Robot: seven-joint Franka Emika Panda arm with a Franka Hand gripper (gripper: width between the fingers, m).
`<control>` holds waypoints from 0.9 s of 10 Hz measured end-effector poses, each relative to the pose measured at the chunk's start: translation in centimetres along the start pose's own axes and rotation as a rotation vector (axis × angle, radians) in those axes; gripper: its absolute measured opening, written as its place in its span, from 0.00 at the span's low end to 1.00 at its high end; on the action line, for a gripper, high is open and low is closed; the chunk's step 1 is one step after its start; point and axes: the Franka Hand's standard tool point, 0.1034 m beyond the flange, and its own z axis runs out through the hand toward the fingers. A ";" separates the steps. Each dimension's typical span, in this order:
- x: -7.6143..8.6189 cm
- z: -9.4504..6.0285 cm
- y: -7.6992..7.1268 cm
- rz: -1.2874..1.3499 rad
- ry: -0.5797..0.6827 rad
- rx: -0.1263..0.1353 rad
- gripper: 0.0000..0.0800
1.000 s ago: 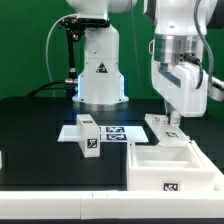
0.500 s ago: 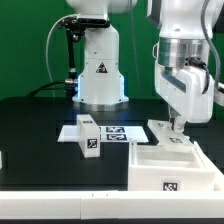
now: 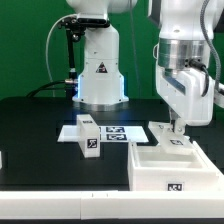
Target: Assemble cabinet
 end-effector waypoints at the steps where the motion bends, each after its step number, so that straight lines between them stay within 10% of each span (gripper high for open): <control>1: 0.2 0.1 -0.7 -0.039 0.006 -0.015 0.08; 9: 0.5 -0.2 -8.2 0.041 0.056 0.047 0.08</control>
Offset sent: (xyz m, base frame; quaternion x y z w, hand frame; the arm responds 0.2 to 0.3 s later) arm 0.0482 0.0047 -0.0029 0.0120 0.0069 0.0281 0.9995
